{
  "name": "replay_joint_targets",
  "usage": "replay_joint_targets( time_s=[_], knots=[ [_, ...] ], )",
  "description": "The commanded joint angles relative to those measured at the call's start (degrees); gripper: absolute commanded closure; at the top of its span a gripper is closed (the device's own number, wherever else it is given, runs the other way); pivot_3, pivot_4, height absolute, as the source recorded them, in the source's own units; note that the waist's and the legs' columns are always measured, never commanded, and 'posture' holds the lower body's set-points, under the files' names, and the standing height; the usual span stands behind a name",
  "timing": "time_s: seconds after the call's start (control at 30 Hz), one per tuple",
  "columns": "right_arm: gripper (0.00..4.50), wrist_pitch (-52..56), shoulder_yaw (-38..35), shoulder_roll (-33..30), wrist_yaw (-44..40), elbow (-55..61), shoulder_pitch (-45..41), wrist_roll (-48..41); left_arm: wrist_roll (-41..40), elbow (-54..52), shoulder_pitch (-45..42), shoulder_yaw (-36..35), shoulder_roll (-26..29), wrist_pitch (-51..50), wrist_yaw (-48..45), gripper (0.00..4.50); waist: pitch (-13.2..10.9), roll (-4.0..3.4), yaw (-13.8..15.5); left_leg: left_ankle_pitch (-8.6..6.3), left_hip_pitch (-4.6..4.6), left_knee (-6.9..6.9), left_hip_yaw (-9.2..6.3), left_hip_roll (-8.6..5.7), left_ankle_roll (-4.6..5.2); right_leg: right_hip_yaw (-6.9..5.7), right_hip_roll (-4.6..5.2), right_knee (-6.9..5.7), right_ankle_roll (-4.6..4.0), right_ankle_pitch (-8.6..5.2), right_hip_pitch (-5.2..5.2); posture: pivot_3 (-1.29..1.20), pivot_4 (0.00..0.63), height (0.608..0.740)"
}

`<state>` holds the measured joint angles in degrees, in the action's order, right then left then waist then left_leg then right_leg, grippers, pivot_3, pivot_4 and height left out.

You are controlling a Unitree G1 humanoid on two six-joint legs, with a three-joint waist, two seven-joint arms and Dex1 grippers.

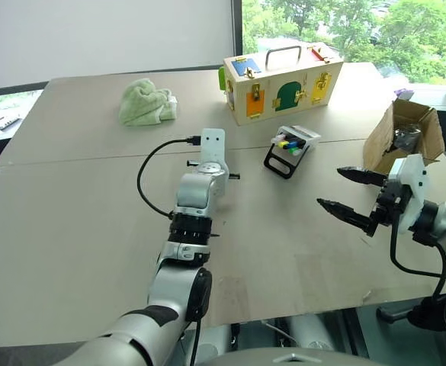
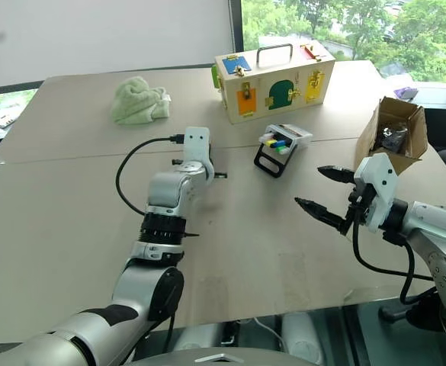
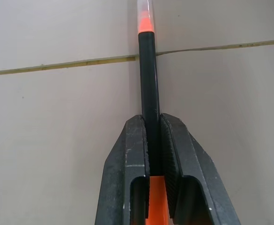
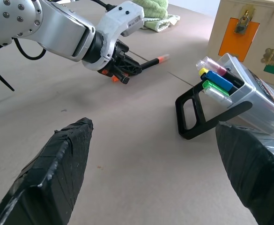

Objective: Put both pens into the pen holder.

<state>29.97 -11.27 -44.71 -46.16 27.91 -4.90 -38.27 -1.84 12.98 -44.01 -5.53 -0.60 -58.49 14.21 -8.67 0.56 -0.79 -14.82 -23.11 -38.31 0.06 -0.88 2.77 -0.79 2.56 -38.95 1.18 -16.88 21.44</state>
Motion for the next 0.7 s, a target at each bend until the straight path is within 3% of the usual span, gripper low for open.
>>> replay_joint_targets(
  time_s=[0.03, 0.4, 0.7],
  knots=[
    [0.0, 0.6, -2.4, -1.4, -1.0, 0.2, -0.7, -0.9, 0.7, 0.7, 4.9, -2.2, 0.3, -3.7, 1.1, 4.44, 0.0, 0.01, 0.0, -0.01, 0.07, 0.03, 0.0, -0.01, -0.01, 0.13, -0.05, 0.01, 0.0, 0.0, -0.01, 0.0, 0.15, 0.74],
    [0.0, 0.2, -2.3, -1.2, -3.3, -1.7, -1.6, -1.0, -5.1, -12.8, 8.4, -8.2, 2.7, -4.0, -4.8, 4.44, 0.0, 0.03, -0.1, -0.06, 0.29, 0.1, -0.03, 0.0, -0.08, 0.61, -0.28, -0.04, 0.0, 0.01, 0.03, 0.0, 0.15, 0.74],
    [0.0, 4.1, -6.6, -2.3, -5.0, -1.0, 0.7, -7.0, -18.4, -26.2, 10.7, -9.6, 8.4, -0.2, -22.7, 4.44, -0.2, 0.31, 1.3, -0.06, 0.05, 0.05, -0.11, -0.02, -0.1, 0.5, -0.19, 0.03, -0.02, 0.01, 0.16, 0.0, 0.15, 0.74]
  ],
)
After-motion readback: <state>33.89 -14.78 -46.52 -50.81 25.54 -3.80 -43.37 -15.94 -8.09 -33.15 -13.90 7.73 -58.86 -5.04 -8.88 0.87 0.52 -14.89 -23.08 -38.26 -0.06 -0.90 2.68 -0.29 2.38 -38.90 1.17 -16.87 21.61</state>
